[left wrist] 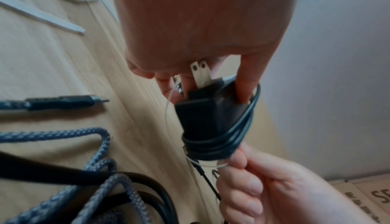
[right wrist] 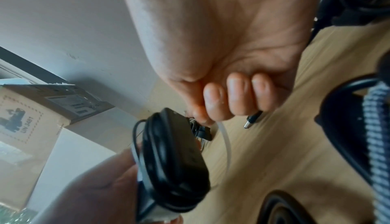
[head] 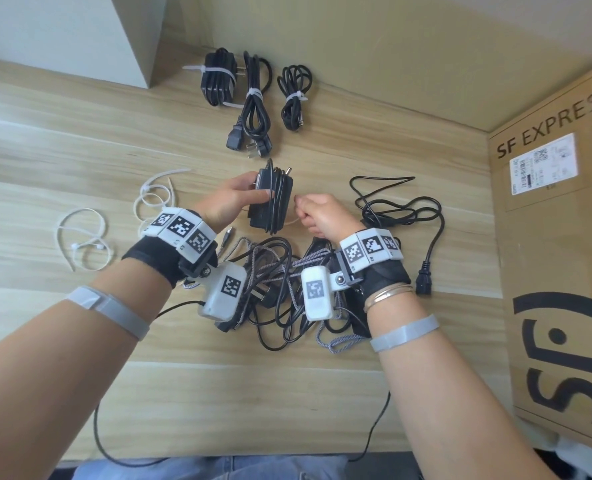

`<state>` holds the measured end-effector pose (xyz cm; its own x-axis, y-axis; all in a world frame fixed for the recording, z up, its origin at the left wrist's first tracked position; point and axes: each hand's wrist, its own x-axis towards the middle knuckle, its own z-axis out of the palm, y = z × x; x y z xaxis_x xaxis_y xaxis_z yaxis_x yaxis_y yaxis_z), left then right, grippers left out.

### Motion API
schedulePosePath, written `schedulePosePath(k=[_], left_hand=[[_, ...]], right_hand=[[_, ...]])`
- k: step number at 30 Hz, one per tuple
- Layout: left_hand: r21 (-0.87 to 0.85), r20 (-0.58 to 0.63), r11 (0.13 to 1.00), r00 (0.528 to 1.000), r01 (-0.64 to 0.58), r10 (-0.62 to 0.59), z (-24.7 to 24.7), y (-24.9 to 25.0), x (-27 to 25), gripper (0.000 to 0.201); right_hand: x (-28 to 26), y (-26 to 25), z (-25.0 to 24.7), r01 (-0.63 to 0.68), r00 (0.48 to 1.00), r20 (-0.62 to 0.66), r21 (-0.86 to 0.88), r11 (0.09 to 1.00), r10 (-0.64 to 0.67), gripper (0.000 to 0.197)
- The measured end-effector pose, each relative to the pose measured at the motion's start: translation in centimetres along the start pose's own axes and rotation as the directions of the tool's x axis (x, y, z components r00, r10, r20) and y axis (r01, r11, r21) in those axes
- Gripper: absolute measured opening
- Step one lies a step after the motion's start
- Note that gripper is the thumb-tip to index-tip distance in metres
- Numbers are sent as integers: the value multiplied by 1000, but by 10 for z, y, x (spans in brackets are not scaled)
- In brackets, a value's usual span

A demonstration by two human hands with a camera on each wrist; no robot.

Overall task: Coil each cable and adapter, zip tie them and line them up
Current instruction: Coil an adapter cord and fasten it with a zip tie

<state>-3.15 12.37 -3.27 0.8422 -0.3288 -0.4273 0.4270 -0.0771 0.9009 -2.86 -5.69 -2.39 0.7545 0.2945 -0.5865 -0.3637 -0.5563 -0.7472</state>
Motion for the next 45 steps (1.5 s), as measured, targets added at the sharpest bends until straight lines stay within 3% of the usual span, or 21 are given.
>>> schedulePosePath(k=[5, 9, 11, 17, 23, 26, 36, 41, 45], left_hand=[[114, -128, 989, 989, 94, -79, 3, -12, 7, 29], [311, -206, 943, 977, 119, -55, 14, -10, 8, 21], [428, -216, 896, 976, 122, -30, 18, -7, 9, 28], [582, -250, 794, 968, 175, -30, 25, -1, 11, 39], [674, -249, 704, 966, 225, -71, 29, 3, 13, 33], [723, -236, 650, 968, 232, -84, 32, 4, 14, 39], [678, -215, 711, 975, 187, -52, 33, 8, 15, 35], [678, -85, 726, 993, 115, -78, 33, 17, 10, 62], [624, -36, 775, 995, 97, -95, 29, 19, 11, 57]], right_hand=[[-5, 1, 2, 84, 977, -191, -68, 994, -95, 36], [-7, -4, 9, 104, 973, -192, -125, 987, -127, 29], [-8, -6, 12, 129, 961, -216, -199, 971, -172, 21], [-8, -9, 18, 272, 868, -325, -325, 906, -377, 14], [-3, -9, 20, 218, 862, -376, -332, 918, -340, 14], [-3, -15, 20, 210, 874, -373, -292, 933, -313, 14], [4, -8, 24, 232, 871, -385, -226, 946, -306, 12], [7, 0, 22, 262, 852, -385, -273, 926, -354, 10], [12, 7, 21, 246, 869, -377, -234, 941, -321, 15]])
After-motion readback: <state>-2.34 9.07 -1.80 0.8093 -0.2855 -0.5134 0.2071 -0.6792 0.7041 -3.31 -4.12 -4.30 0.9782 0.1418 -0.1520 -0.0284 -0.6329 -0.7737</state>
